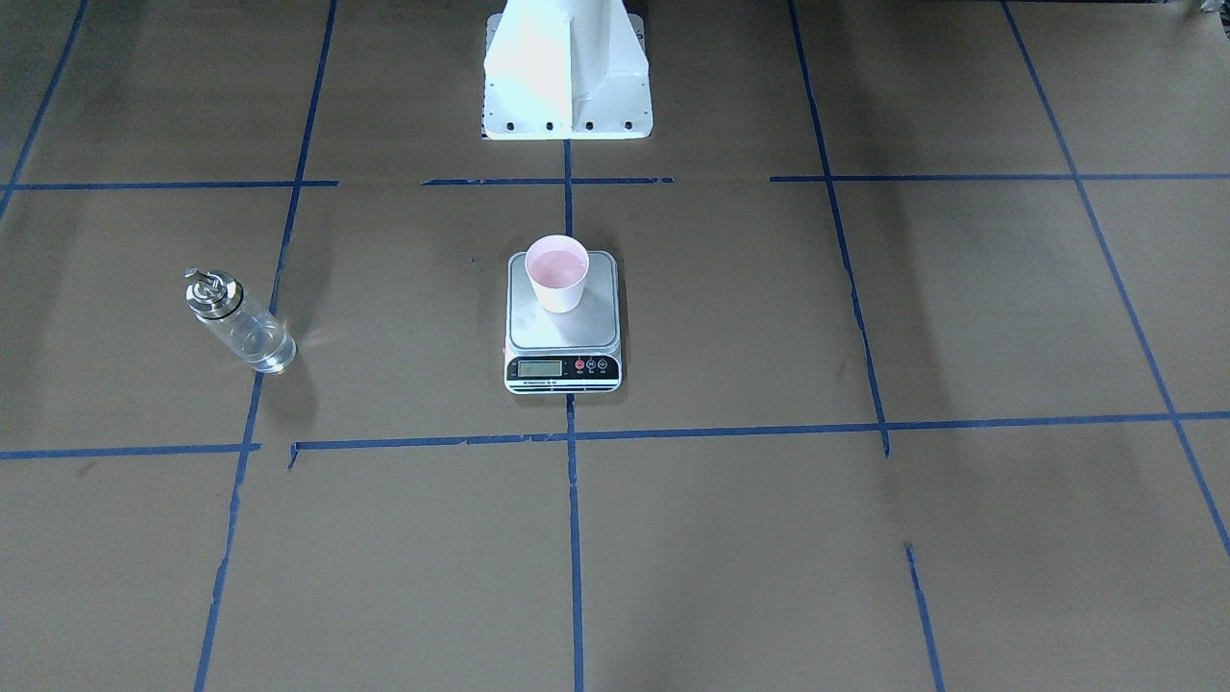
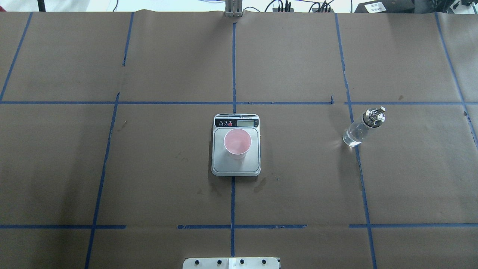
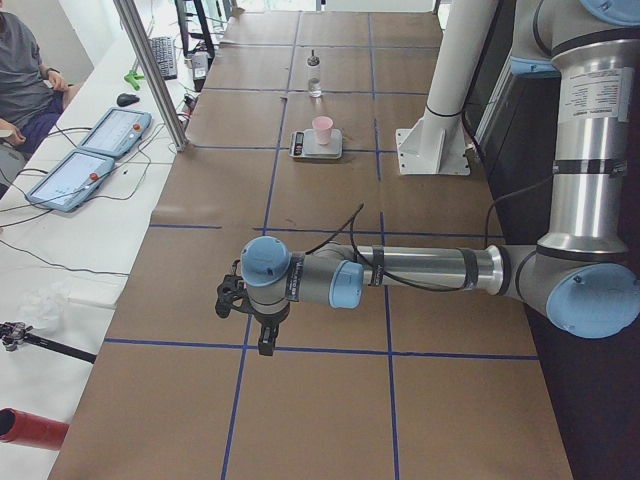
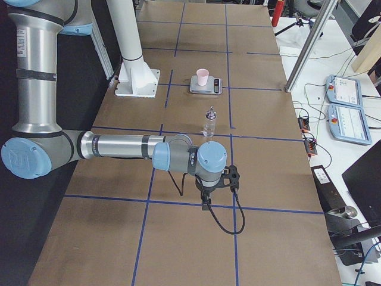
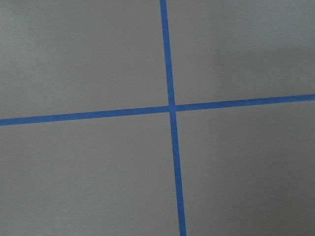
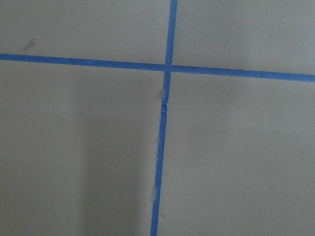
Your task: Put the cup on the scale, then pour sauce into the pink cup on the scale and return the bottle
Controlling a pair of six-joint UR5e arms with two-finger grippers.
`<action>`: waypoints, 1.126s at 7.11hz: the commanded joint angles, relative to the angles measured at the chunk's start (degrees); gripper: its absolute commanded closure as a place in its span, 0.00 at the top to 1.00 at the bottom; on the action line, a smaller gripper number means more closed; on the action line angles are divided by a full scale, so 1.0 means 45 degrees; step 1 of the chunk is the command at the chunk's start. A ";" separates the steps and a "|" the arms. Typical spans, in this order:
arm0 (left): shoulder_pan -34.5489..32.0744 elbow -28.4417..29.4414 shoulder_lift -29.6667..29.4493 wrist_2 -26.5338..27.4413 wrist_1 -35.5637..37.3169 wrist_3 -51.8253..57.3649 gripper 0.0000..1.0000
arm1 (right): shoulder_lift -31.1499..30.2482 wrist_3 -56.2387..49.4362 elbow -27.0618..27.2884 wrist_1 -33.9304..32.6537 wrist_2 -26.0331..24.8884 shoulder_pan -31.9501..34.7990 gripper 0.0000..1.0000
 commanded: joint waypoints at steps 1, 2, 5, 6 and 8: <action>-0.0040 -0.0083 -0.0008 0.0007 -0.0001 0.0035 1.00 | 0.0001 0.0000 0.0000 0.0000 0.0000 0.0000 1.00; -0.0040 -0.0083 0.0011 0.0007 -0.0001 0.0035 1.00 | 0.0001 0.0000 0.0000 0.0000 0.0000 0.0000 1.00; -0.0040 -0.0064 0.0011 0.0007 -0.0001 0.0035 1.00 | -0.0136 0.0000 -0.0195 0.0000 -0.0019 -0.0019 1.00; -0.0040 -0.0063 0.0030 0.0007 -0.0001 0.0054 1.00 | -0.0116 0.0000 -0.0195 0.0135 -0.0039 -0.0019 1.00; -0.0021 -0.0063 0.0050 0.0007 -0.0001 0.0035 1.00 | -0.0116 0.0039 -0.0875 0.1243 -0.0058 -0.0039 1.00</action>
